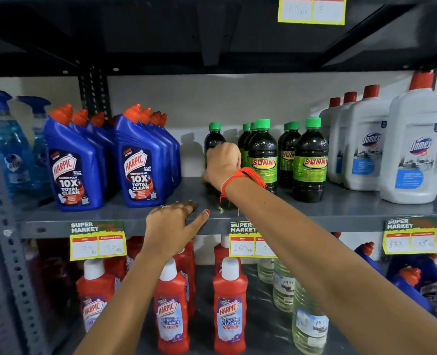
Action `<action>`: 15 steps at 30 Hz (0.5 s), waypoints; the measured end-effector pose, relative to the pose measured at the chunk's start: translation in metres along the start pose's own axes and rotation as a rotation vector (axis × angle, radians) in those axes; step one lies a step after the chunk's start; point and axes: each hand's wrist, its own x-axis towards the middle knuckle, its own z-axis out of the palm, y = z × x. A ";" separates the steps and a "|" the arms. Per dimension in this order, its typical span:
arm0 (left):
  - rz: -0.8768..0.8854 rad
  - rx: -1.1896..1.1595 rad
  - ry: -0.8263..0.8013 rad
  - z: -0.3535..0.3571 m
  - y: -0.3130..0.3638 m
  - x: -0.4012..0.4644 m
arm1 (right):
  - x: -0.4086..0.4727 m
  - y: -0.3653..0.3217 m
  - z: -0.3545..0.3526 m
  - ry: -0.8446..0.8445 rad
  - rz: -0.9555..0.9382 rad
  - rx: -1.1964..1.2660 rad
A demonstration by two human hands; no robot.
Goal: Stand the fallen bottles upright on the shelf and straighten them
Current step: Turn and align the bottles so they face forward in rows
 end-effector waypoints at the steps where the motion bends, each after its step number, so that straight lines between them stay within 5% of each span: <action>1: 0.002 -0.001 0.003 0.000 0.000 0.000 | 0.000 0.000 0.000 0.034 0.010 0.028; 9: -0.008 -0.042 0.034 0.005 0.002 -0.001 | -0.020 0.009 -0.013 0.362 0.201 0.488; 15: -0.013 0.006 0.039 0.004 0.005 -0.002 | -0.030 0.010 0.002 0.301 0.319 0.789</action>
